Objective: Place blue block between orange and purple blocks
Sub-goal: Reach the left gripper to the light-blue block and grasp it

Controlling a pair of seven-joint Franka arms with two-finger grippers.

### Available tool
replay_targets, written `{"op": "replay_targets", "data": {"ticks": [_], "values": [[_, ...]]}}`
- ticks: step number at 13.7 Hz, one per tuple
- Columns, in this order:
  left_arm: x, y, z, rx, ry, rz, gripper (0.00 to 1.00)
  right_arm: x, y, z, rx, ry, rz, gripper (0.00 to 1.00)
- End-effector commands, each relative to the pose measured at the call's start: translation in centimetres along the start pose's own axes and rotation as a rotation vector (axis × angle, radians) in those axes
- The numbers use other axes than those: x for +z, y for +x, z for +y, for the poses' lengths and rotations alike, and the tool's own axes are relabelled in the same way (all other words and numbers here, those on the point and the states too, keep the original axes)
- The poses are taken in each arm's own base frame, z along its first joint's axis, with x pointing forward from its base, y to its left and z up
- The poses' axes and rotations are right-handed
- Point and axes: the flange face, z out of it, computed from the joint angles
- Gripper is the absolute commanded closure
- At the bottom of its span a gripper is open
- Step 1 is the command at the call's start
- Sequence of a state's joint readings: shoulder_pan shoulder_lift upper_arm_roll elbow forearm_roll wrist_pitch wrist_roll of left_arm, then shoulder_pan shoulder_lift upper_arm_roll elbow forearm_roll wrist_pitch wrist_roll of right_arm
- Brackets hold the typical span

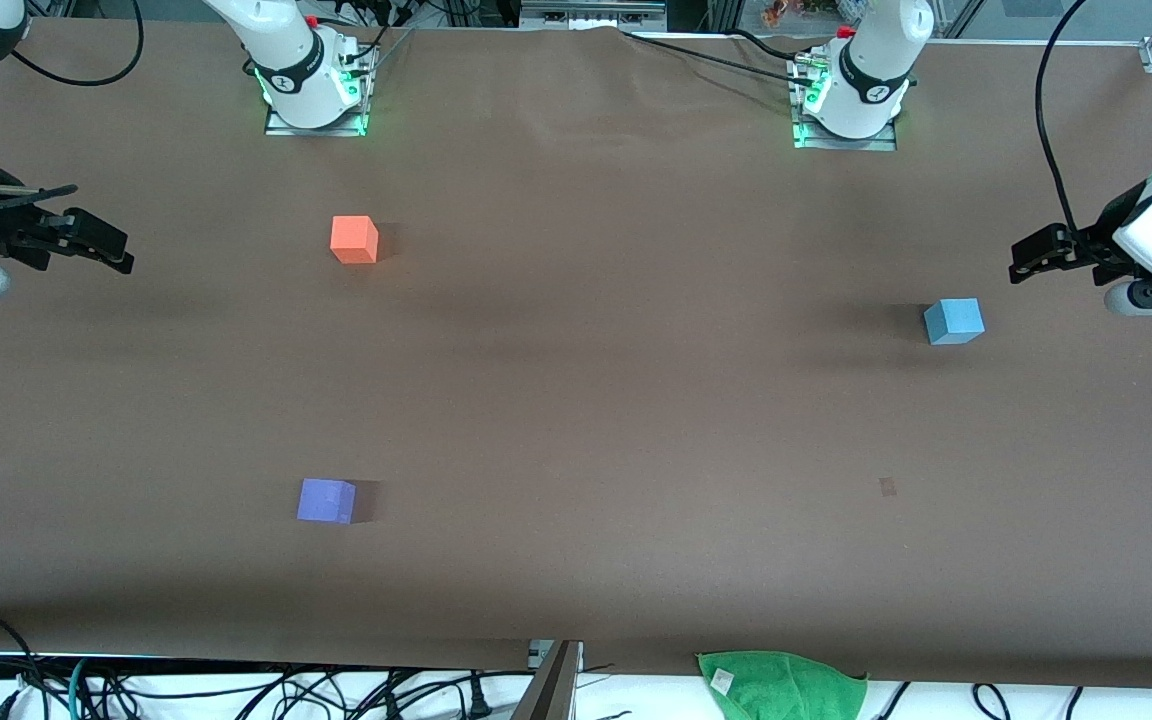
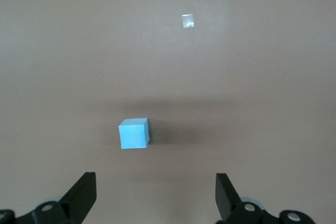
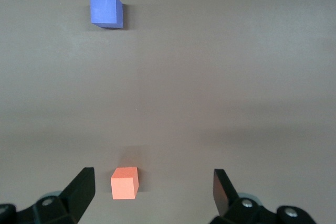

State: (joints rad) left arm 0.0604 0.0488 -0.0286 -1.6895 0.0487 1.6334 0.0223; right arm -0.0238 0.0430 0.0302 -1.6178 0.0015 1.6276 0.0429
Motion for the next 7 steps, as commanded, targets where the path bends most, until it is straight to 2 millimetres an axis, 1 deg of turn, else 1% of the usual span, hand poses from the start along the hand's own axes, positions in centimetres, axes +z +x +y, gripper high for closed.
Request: {"op": "replay_targets", "data": {"ticks": [1, 3, 4, 5, 6, 7], "values": [[2.7, 1.7, -0.7, 0.02, 0.075, -0.027, 0.0, -0.2, -0.3, 0.1, -0.006, 0.001, 0.004, 0.01], [6.0, 3.1, -2.5, -0.005, 0.068, -0.068, 0.0, -0.2, -0.3, 0.1, -0.006, 0.002, 0.004, 0.01], [8.2, 3.9, -2.9, 0.001, 0.065, -0.077, 0.0, -0.2, -0.3, 0.1, -0.006, 0.002, 0.004, 0.01], [10.3, 4.0, -4.8, 0.008, 0.058, -0.066, 0.0, -0.1, -0.3, 0.1, -0.006, 0.003, 0.001, 0.01], [13.3, 3.6, -5.8, 0.033, 0.043, -0.067, 0.0, -0.1, -0.3, 0.1, -0.006, 0.003, 0.001, 0.01], [15.9, 3.1, -6.6, 0.034, 0.037, -0.043, 0.0, -0.2, -0.3, 0.1, -0.006, 0.003, 0.005, 0.01]]}}
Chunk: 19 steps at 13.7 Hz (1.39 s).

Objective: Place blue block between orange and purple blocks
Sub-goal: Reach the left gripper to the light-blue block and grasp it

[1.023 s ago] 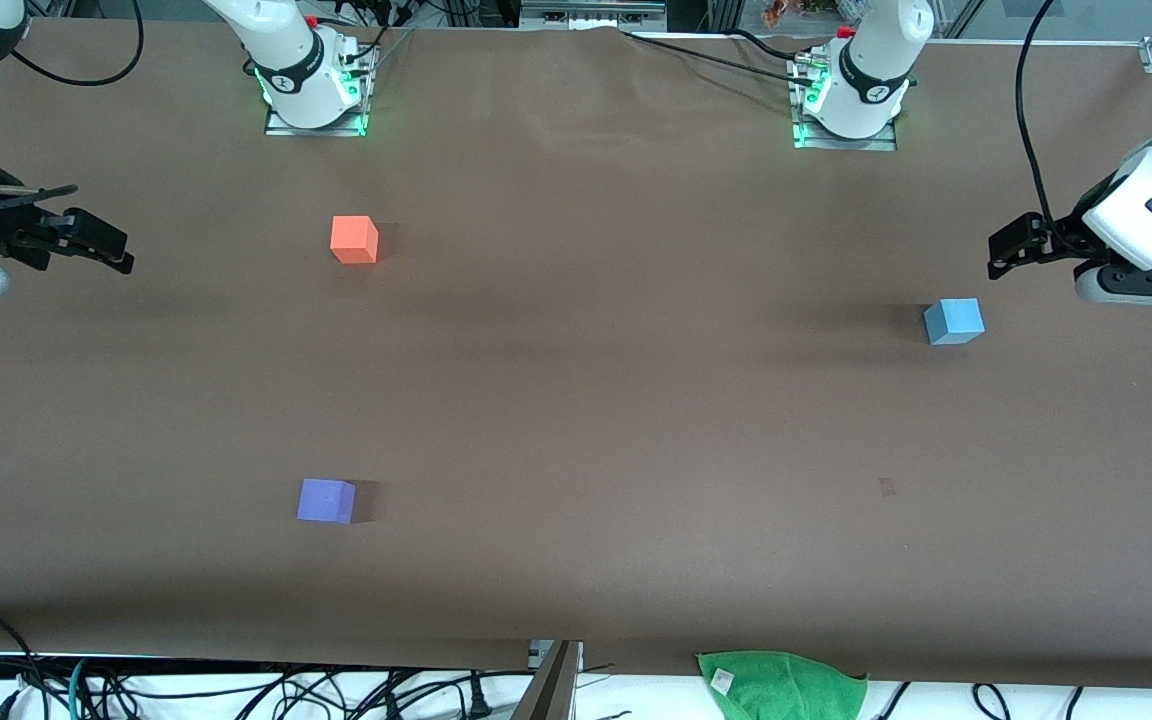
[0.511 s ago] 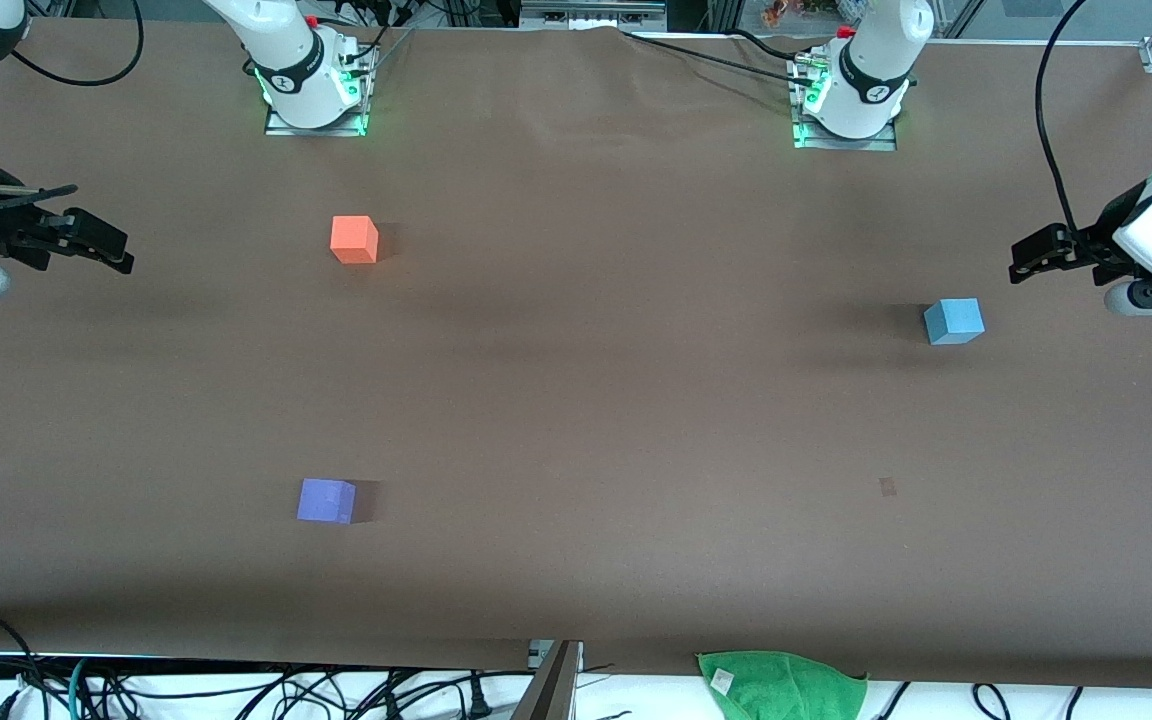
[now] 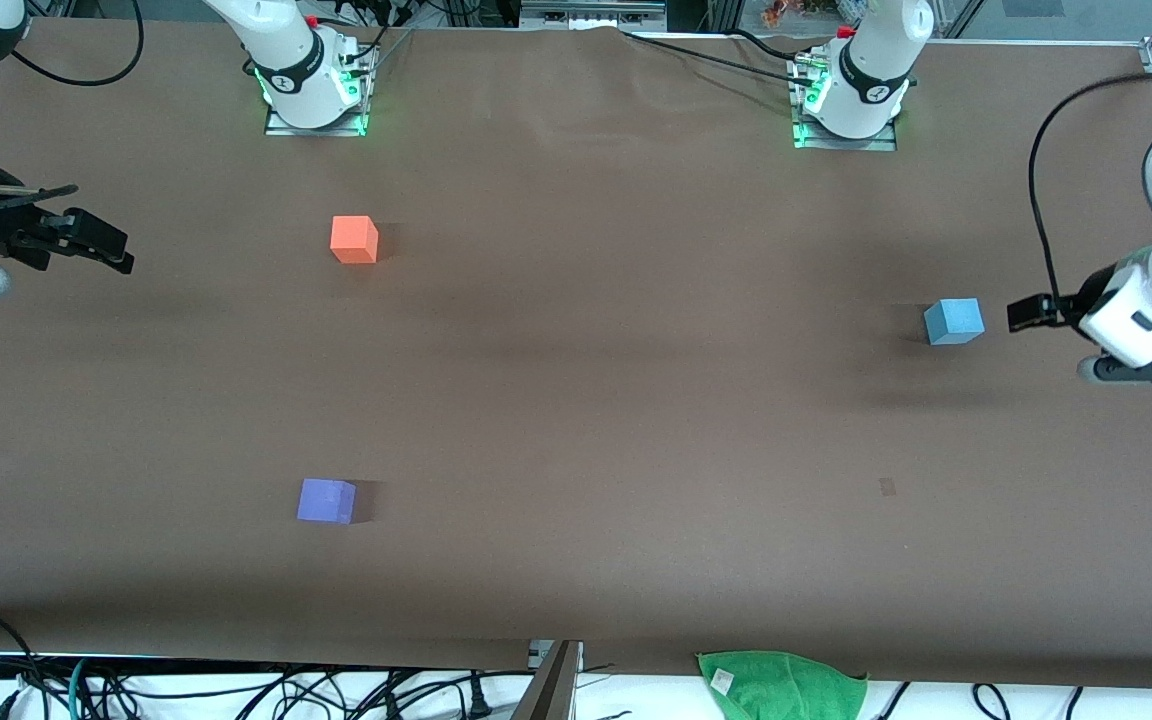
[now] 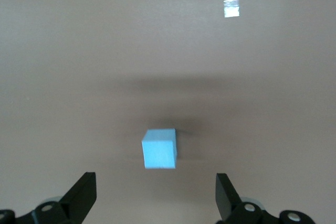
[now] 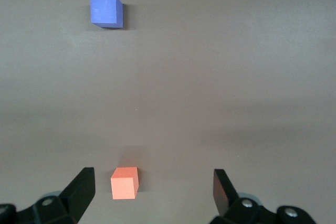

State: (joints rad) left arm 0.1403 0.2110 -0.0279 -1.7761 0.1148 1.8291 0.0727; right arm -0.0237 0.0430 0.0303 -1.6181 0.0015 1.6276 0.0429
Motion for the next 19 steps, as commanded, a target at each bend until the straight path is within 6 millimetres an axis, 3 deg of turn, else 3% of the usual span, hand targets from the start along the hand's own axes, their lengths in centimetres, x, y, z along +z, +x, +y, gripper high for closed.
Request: {"op": "replay_targets", "data": {"ticks": [1, 6, 8, 14, 19], "values": [[6.4, -1.5, -1.5, 0.033, -0.008, 0.032, 0.0, -0.2, -0.3, 0.1, -0.005, 0.003, 0.003, 0.01], [15.8, -4.8, -1.4, 0.03, -0.029, 0.033, 0.02, -0.2, -0.3, 0.1, -0.005, 0.003, 0.001, 0.01], [18.5, -5.2, -1.1, 0.12, -0.035, 0.028, 0.02, -0.2, -0.3, 0.1, -0.005, 0.003, 0.003, 0.01], [23.4, -6.3, -3.6, 0.033, -0.104, -0.025, 0.06, -0.4, -0.3, 0.0, -0.007, 0.002, 0.01, 0.01], [25.8, -6.8, -3.0, -0.05, -0.194, -0.062, 0.08, -0.3, -0.3, 0.0, -0.007, 0.002, 0.009, 0.01]]}}
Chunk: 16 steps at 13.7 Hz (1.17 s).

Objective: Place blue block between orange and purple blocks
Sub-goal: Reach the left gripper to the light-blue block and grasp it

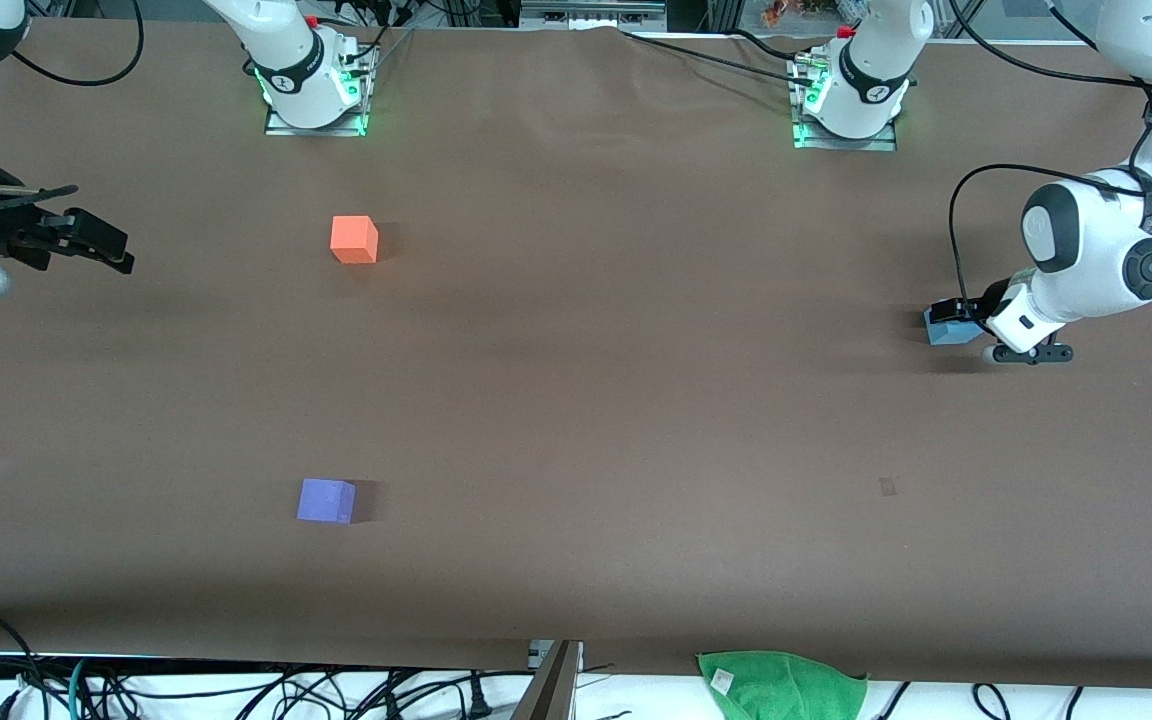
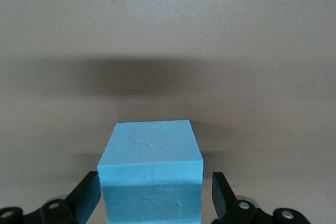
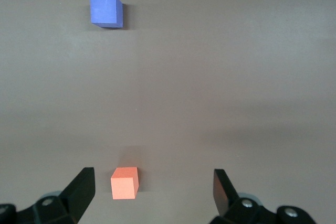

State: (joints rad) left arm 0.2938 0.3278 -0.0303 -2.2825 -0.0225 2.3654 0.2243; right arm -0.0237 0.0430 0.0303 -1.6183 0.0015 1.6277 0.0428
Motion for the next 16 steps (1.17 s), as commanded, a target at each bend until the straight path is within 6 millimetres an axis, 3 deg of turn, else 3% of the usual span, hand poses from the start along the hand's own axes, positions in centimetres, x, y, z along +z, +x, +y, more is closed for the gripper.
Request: {"op": "replay_targets", "data": {"ticks": [1, 2, 3, 5, 6, 8, 12, 14, 16], "values": [[0.8, 0.1, 0.1, -0.011, -0.022, 0.003, 0.26, -0.3, -0.3, 0.0, -0.007, 0.002, 0.009, 0.01], [0.6, 0.2, 0.3, -0.005, -0.021, 0.006, 0.53, -0.3, -0.3, 0.0, -0.007, 0.002, 0.009, 0.01], [0.5, 0.5, 0.5, -0.002, -0.019, 0.01, 0.67, -0.4, -0.3, 0.0, -0.007, 0.0, 0.009, 0.01], [0.2, 0.8, 0.6, 0.005, -0.015, 0.012, 0.83, -0.3, -0.3, 0.0, -0.007, 0.002, 0.009, 0.01], [-0.1, 0.8, 0.7, 0.014, -0.013, 0.016, 0.83, -0.3, -0.3, 0.0, -0.007, 0.002, 0.009, 0.01], [-3.0, 1.8, 1.2, 0.031, -0.001, 0.049, 0.81, -0.4, -0.3, 0.0, -0.007, 0.0, 0.011, 0.01], [-12.4, 4.9, 6.4, 0.067, -0.016, -0.07, 0.79, -0.4, -0.3, 0.0, -0.007, 0.0, 0.011, 0.01], [-15.5, 5.5, 10.4, 0.044, -0.002, -0.131, 0.79, -0.4, -0.3, 0.0, -0.007, 0.002, 0.01, 0.01], [-17.6, 5.5, 16.8, 0.031, 0.037, -0.141, 0.79, -0.4, -0.3, 0.0, -0.007, 0.002, 0.01, 0.01]]}}
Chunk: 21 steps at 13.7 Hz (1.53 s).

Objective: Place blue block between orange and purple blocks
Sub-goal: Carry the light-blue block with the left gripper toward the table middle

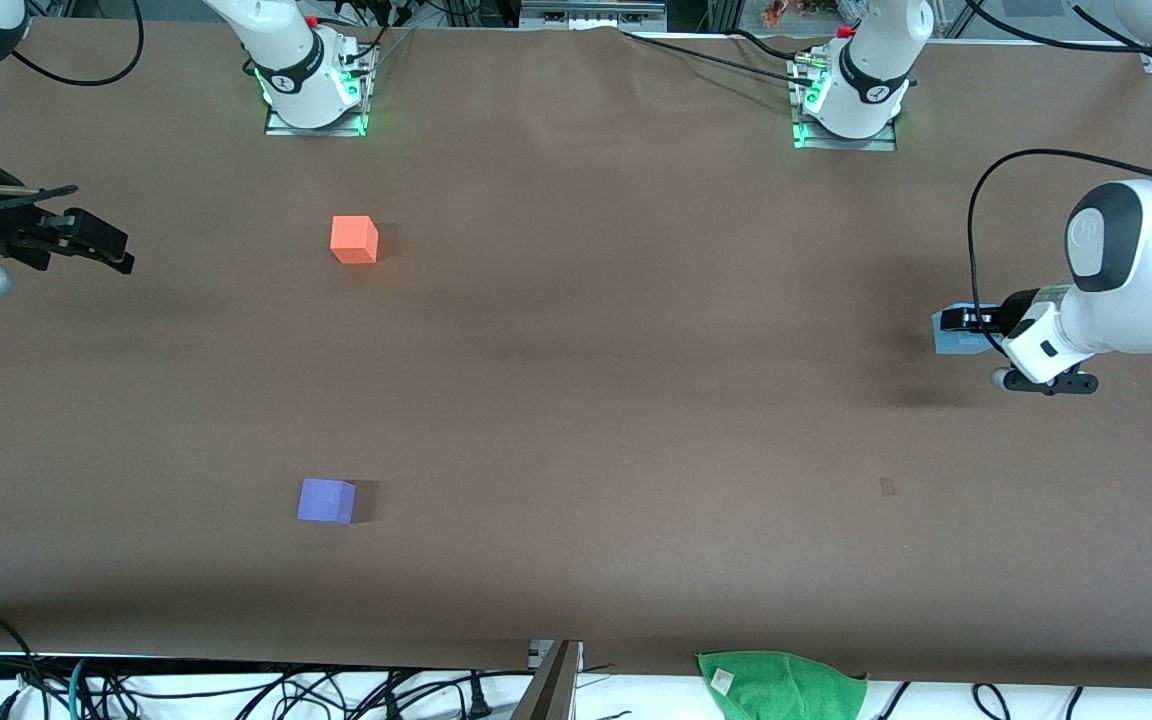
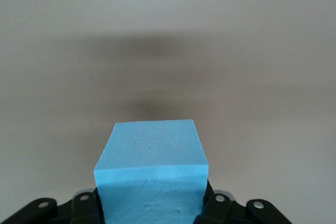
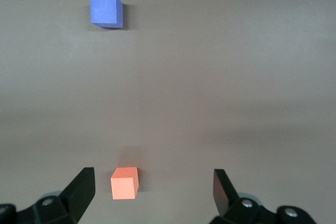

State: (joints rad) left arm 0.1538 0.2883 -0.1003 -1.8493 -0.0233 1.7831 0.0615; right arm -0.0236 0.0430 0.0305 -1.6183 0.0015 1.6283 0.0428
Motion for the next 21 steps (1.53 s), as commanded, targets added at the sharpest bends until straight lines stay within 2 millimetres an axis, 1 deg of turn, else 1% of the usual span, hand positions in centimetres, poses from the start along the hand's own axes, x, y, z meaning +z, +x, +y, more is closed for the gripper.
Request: {"op": "replay_targets", "data": {"ticks": [1, 2, 3, 4, 5, 6, 7, 8, 9, 10, 11, 12, 13, 14, 15, 16, 17, 18, 19, 20, 21], "values": [[-2.4, 0.5, 9.2, -0.031, 0.034, -0.008, 0.79, -0.4, -0.3, 0.0, -0.007, 0.002, 0.01, 0.01], [-2.9, 0.2, 13.7, -0.022, 0.049, 0.01, 0.77, -0.4, -0.3, 0.0, -0.007, 0.002, 0.01, 0.01], [-2.5, 0.0, 18.1, -0.008, 0.068, 0.019, 0.77, -0.4, -0.3, 0.0, -0.007, 0.002, 0.01, 0.01], [-2.1, 0.2, 21.7, -0.009, 0.077, 0.03, 0.77, -0.4, -0.3, 0.0, -0.007, 0.002, 0.01, 0.01], [-1.1, 0.4, 26.1, 0.004, 0.093, 0.033, 0.77, -0.4, -0.3, 0.0, -0.007, 0.002, 0.01, 0.01], [0.2, 0.5, 30.1, -0.002, 0.101, 0.034, 0.77, -0.4, -0.3, 0.0, -0.007, 0.002, 0.01, 0.01], [2.8, 0.5, 34.8, -0.021, 0.123, 0.025, 0.77, -0.4, -0.3, 0.0, -0.007, 0.003, 0.01, 0.01], [4.9, 0.7, 39.2, -0.042, 0.122, 0.059, 0.77, -0.4, -0.3, 0.0, -0.007, 0.003, 0.01, 0.01], [7.2, 1.2, 42.4, -0.054, 0.112, 0.095, 0.77, -0.4, -0.3, 0.0, -0.007, 0.003, 0.01, 0.01], [9.7, 1.7, 44.2, -0.063, 0.098, 0.117, 0.77, -0.4, -0.3, 0.0, -0.007, 0.003, 0.01, 0.01], [11.3, 2.5, 45.4, -0.067, 0.058, 0.166, 0.77, -0.4, -0.3, 0.0, -0.007, 0.003, 0.01, 0.01], [12.4, 2.6, 47.0, -0.068, 0.015, 0.221, 0.77, -0.4, -0.3, 0.0, -0.007, 0.003, 0.011, 0.01], [13.5, 2.3, 48.5, -0.078, -0.034, 0.261, 0.77, -0.4, -0.3, 0.0, -0.007, 0.003, 0.01, 0.01], [15.2, 1.8, 50.1, -0.075, -0.061, 0.278, 0.8, -0.4, -0.2, 0.0, -0.007, 0.003, 0.011, 0.01], [16.4, 1.6, 51.0, -0.069, -0.073, 0.29, 0.8, -0.4, -0.2, 0.0, -0.007, 0.003, 0.013, 0.01], [17.1, 1.0, 51.9, -0.063, -0.074, 0.292, 0.74, -0.5, -0.2, 0.0, -0.007, 0.003, 0.014, 0.01], [18.0, 0.8, 52.2, -0.081, -0.068, 0.283, 0.49, -0.5, -0.2, 0.1, -0.007, -0.001, 0.015, 0.01], [18.6, 0.6, 52.5, -0.104, -0.068, 0.277, 0.02, -0.5, -0.2, 0.0, -0.008, -0.003, 0.016, 0.01], [19.4, 0.2, 52.9, -0.111, -0.062, 0.271, 0.0, -0.6, -0.2, 0.0, -0.01, -0.004, 0.018, 0.01], [19.7, 0.2, 52.8, -0.112, -0.056, 0.268, 0.0, -0.6, -0.2, -0.1, -0.019, -0.022, 0.019, 0.01], [19.5, 0.2, 52.8, -0.111, -0.055, 0.267, 0.0, -0.3, -0.2, -0.1, -0.01, -0.035, 0.006, 0.01]]}}
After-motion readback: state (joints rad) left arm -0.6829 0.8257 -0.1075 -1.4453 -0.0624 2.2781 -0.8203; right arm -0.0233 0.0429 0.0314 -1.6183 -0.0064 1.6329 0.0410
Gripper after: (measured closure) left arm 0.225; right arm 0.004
